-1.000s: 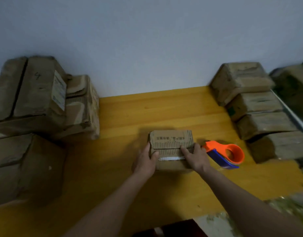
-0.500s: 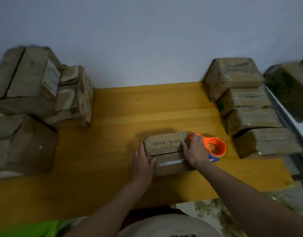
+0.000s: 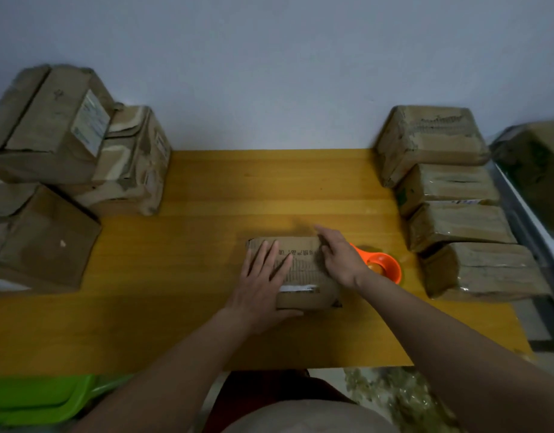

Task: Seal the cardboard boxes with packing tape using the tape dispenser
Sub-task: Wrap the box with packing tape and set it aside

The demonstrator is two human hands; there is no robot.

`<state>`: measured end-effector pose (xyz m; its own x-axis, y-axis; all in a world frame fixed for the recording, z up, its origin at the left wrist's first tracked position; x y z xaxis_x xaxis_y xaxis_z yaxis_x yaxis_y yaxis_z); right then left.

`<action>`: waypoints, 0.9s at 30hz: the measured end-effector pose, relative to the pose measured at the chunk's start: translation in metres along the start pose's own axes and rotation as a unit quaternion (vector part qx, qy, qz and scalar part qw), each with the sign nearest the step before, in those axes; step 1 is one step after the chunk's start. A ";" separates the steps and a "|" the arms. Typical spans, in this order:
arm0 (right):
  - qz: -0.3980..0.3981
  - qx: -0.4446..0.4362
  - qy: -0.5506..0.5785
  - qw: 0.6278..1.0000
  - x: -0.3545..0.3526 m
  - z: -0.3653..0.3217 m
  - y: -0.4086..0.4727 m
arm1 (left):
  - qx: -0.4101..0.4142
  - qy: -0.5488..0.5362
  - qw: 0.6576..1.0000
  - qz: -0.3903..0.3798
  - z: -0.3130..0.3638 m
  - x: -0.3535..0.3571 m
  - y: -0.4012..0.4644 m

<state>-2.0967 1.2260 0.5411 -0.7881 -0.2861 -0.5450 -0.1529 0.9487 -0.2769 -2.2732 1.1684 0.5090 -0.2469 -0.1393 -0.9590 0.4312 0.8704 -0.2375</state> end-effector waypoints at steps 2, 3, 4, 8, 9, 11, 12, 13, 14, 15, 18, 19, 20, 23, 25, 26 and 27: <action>0.122 0.059 0.010 0.991 -0.014 0.018 -0.009 | -0.006 0.000 1.000 -0.006 -0.002 0.001 0.002; 0.178 0.104 -0.020 0.978 -0.020 0.030 -0.015 | -0.005 -0.003 1.000 -0.010 -0.002 0.002 0.003; 0.200 0.150 -0.068 0.966 -0.022 0.042 -0.021 | -0.003 -0.006 1.000 -0.013 -0.003 0.002 0.003; 0.100 0.247 -0.216 0.939 -0.012 0.083 -0.036 | 0.001 -0.012 1.000 -0.018 -0.006 0.004 0.005; 0.085 0.241 -0.234 0.938 -0.010 0.090 -0.037 | 0.000 -0.013 1.000 -0.019 -0.007 0.004 0.006; 0.087 0.225 -0.238 0.941 -0.013 0.099 -0.039 | -0.009 -0.018 1.000 -0.023 -0.008 0.002 0.007; 0.101 0.218 -0.218 0.946 -0.017 0.101 -0.041 | -0.016 -0.021 0.999 -0.025 -0.008 0.002 0.007; 0.119 0.211 -0.180 0.953 -0.021 0.102 -0.042 | -0.023 -0.022 0.999 -0.028 -0.008 0.001 0.006; 0.137 0.202 -0.129 0.961 -0.025 0.100 -0.044 | -0.029 -0.022 0.999 -0.032 -0.008 0.001 0.006; 0.153 0.187 -0.075 0.967 -0.031 0.097 -0.046 | -0.034 -0.020 0.999 -0.036 -0.007 0.000 0.005; 0.180 0.111 0.023 0.977 -0.048 0.079 -0.052 | -0.040 -0.016 0.998 -0.043 -0.006 -0.011 0.005; 0.179 0.086 0.037 0.979 -0.054 0.072 -0.054 | -0.049 -0.041 0.997 -0.034 -0.005 -0.020 0.005; 0.174 0.064 0.051 0.981 -0.060 0.064 -0.057 | -0.070 -0.088 0.994 -0.014 -0.006 -0.032 0.007; 0.145 0.000 0.070 0.987 -0.077 0.037 -0.064 | -0.153 -0.231 0.958 0.072 -0.013 -0.075 0.023; 0.108 -0.032 0.082 0.990 -0.087 0.016 -0.068 | -0.188 -0.317 0.923 0.108 -0.016 -0.103 0.042; 0.081 -0.041 0.091 0.992 -0.092 0.006 -0.070 | -0.201 -0.379 0.896 0.114 -0.018 -0.117 0.052; 0.052 -0.049 0.098 0.993 -0.095 -0.004 -0.072 | -0.207 -0.445 0.864 0.114 -0.020 -0.130 0.060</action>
<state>-2.0127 1.1852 0.6161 -0.9018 -0.1625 -0.4003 -0.1133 0.9831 -0.1439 -2.2322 1.2484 0.6224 0.6472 -0.0891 -0.7571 -0.0117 0.9919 -0.1267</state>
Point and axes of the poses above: each hand's wrist, its own y-axis towards the middle knuckle, its own x-axis out of the palm, z = x × y, the point moved 4 cm from there along y, towards the middle knuckle, and after that the axes turned 12 degrees about y, right-handed, at the moved point
